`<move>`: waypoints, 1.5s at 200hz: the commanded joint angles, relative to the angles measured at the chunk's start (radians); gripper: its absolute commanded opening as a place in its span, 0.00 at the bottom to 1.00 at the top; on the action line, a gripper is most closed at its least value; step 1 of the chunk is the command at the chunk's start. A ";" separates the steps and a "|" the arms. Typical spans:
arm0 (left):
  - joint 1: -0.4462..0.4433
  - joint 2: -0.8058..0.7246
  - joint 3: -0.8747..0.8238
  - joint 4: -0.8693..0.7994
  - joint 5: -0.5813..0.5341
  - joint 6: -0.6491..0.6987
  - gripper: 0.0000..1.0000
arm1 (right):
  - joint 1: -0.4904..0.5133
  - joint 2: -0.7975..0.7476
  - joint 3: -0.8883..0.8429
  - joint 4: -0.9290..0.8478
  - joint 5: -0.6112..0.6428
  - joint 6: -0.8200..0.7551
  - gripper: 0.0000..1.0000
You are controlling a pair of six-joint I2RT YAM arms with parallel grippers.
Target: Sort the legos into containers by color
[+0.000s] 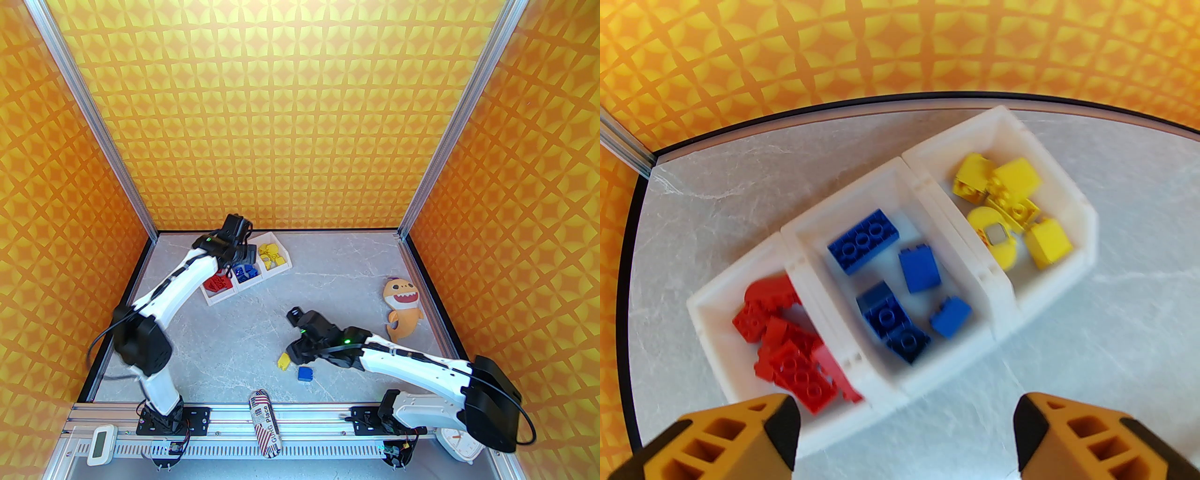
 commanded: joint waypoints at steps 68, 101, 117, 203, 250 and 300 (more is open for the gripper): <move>-0.001 -0.174 -0.253 0.105 0.042 -0.018 0.83 | 0.104 0.179 0.124 -0.049 0.059 -0.137 0.73; -0.001 -0.180 -0.279 0.116 0.041 -0.023 0.83 | 0.104 0.215 0.122 -0.052 0.063 -0.138 0.75; -0.001 -0.176 -0.277 0.112 0.041 -0.022 0.83 | 0.104 0.233 0.124 -0.043 0.051 -0.135 0.75; -0.001 -0.178 -0.288 0.106 0.041 -0.016 0.83 | 0.104 0.322 0.132 -0.015 0.052 -0.115 0.72; -0.001 -0.179 -0.308 0.091 0.041 -0.011 0.83 | 0.104 0.359 0.142 -0.012 0.050 -0.105 0.61; -0.001 -0.205 -0.320 0.077 0.042 -0.022 0.83 | 0.104 0.370 0.146 -0.011 0.071 -0.097 0.42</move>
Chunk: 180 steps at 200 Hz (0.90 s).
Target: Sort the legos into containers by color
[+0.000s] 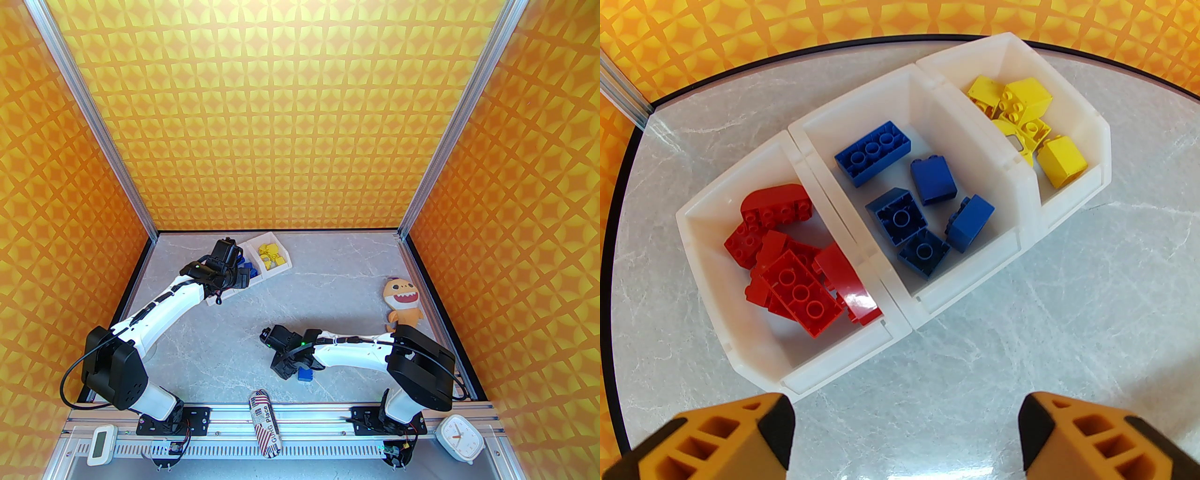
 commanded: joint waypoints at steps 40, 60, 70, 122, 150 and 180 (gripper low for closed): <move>-0.004 -0.084 -0.044 -0.029 0.020 -0.044 0.83 | -0.016 -0.007 0.042 0.019 0.070 0.021 0.37; -0.014 -0.113 -0.065 -0.029 0.023 -0.067 0.82 | -0.041 -0.022 0.053 0.034 0.074 0.034 0.36; -0.022 -0.131 -0.078 -0.028 0.025 -0.083 0.83 | -0.056 -0.032 0.066 0.037 0.078 0.034 0.36; -0.061 -0.247 -0.154 -0.065 0.025 -0.150 0.82 | -0.169 -0.019 0.238 0.024 0.092 -0.018 0.35; -0.084 -0.314 -0.206 -0.072 0.025 -0.181 0.82 | -0.267 0.056 0.405 0.025 0.094 -0.047 0.35; -0.118 -0.349 -0.227 -0.105 0.024 -0.207 0.82 | -0.358 0.184 0.614 0.024 0.068 -0.063 0.35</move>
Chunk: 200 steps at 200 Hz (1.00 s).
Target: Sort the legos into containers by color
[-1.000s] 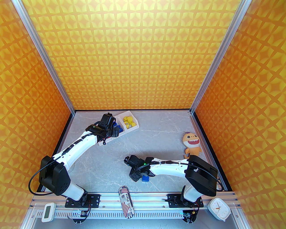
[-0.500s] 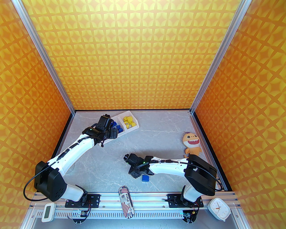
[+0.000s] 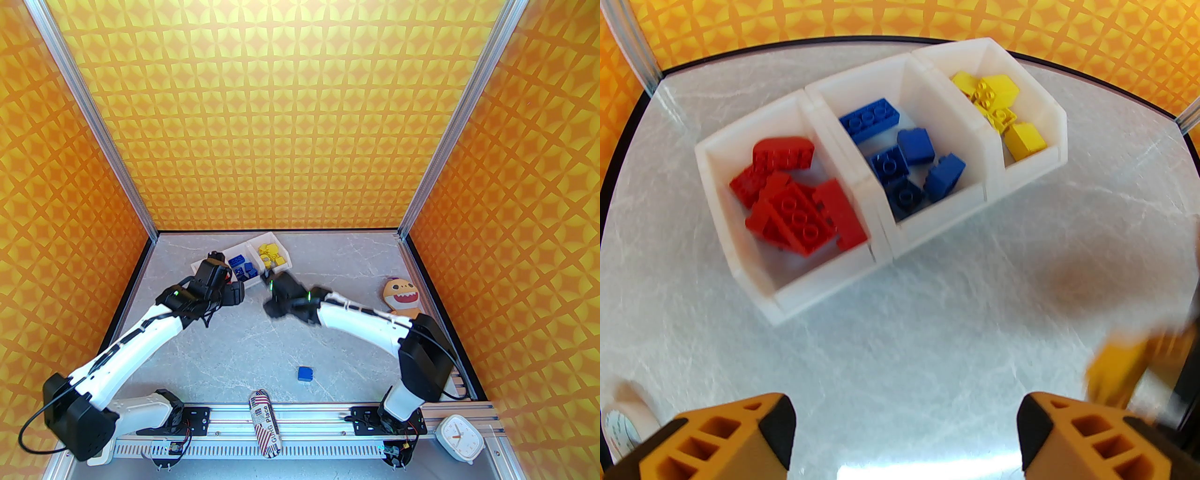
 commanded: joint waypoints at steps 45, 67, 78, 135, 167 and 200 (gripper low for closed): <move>-0.058 -0.063 -0.040 -0.077 0.016 -0.065 0.82 | -0.148 0.337 0.448 -0.018 -0.039 -0.010 0.36; -0.083 -0.071 -0.042 -0.087 0.016 -0.070 0.82 | -0.177 0.443 0.578 -0.035 -0.054 0.008 0.37; -0.095 -0.067 -0.040 -0.091 0.016 -0.074 0.82 | -0.188 0.498 0.646 -0.051 -0.061 0.016 0.37; -0.227 -0.008 -0.043 -0.083 0.016 -0.100 0.82 | -0.231 0.746 0.995 -0.199 -0.127 0.060 0.66; -0.286 0.025 -0.037 -0.079 0.017 -0.108 0.83 | -0.247 0.684 0.934 -0.184 -0.120 0.065 0.73; -0.371 0.085 -0.009 -0.055 0.040 -0.102 0.84 | -0.289 0.539 0.777 -0.167 -0.094 0.094 0.73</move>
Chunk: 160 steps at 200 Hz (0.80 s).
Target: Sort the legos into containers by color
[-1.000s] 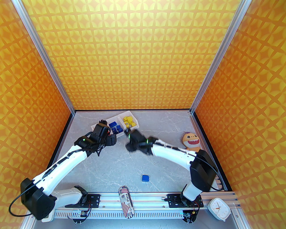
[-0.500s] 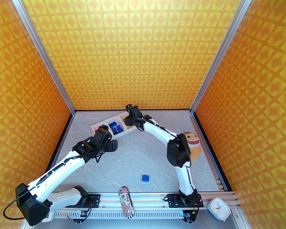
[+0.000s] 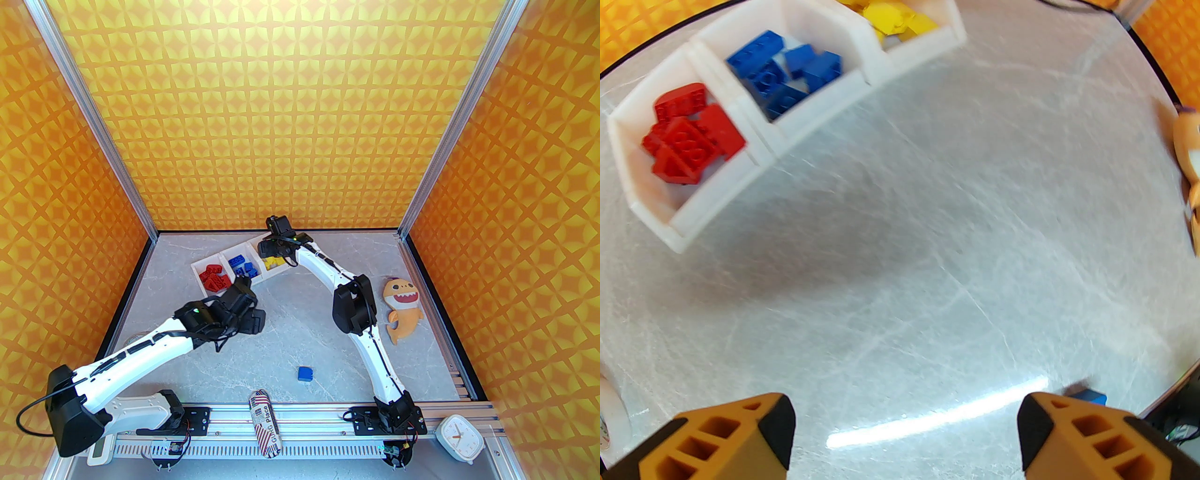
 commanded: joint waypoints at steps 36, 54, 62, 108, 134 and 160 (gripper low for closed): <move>-0.192 0.181 0.077 0.028 0.095 -0.053 0.85 | -0.114 -0.304 -0.273 0.001 0.000 0.060 0.73; -0.270 0.271 0.114 0.029 0.123 -0.077 0.85 | -0.143 -0.380 -0.366 0.012 -0.005 0.058 0.73; -0.305 0.310 0.131 0.037 0.140 -0.066 0.85 | -0.153 -0.412 -0.406 0.022 -0.009 0.056 0.73; -0.396 0.485 0.224 0.044 0.254 -0.041 0.86 | -0.180 -0.516 -0.567 0.051 -0.007 0.039 0.74; -0.412 0.538 0.246 0.059 0.290 -0.072 0.87 | -0.183 -0.535 -0.618 0.065 -0.008 0.037 0.74; -0.412 0.591 0.281 0.039 0.287 -0.087 0.87 | -0.182 -0.548 -0.654 0.078 -0.013 0.039 0.74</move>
